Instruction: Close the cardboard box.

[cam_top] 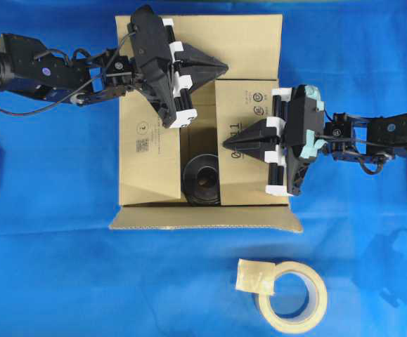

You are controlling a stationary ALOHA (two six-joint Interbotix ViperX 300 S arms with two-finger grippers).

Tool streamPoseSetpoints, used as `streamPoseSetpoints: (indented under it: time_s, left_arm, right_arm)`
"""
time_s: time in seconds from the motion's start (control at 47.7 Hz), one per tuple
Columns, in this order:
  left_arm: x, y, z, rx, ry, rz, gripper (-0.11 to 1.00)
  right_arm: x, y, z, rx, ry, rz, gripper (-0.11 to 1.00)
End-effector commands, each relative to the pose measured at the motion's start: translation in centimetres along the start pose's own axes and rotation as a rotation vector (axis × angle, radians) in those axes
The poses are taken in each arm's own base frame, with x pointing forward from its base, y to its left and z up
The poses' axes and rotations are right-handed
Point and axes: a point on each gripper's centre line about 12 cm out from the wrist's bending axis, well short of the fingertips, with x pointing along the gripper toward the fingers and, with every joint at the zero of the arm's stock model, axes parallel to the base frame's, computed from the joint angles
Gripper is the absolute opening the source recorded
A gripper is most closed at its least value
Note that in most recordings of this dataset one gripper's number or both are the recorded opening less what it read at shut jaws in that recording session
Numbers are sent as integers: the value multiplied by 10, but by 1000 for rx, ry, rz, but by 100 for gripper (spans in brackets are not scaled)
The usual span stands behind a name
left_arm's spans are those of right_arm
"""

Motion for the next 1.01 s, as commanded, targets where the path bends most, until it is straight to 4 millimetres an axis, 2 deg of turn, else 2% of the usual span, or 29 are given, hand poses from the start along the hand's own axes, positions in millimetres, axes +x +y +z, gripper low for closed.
streamPoseSetpoints:
  time_s: [0.0, 0.314, 0.524, 0.608, 0.796, 0.985]
  left_arm:
    - [3, -2, 10, -1, -32, -3, 0]
    - [15, -6, -13, 1, 22, -12, 0]
    - [15, -6, -15, 2, 28, -12, 0]
    - [14, -6, -17, 2, 38, -13, 0]
    - [13, -6, -17, -3, 41, -13, 0]
    - [12, -6, -20, -9, 48, -14, 0]
  right_arm:
    - [0, 2, 7, 2, -27, 5, 0]
    - [0, 2, 7, 3, -27, 4, 0]
    - [0, 2, 9, 3, -29, 5, 0]
    - [-3, 3, 16, 5, -45, 9, 0]
    - [-26, 15, 47, 7, -98, 49, 0]
    - [-61, 48, 74, -8, -186, 159, 0]
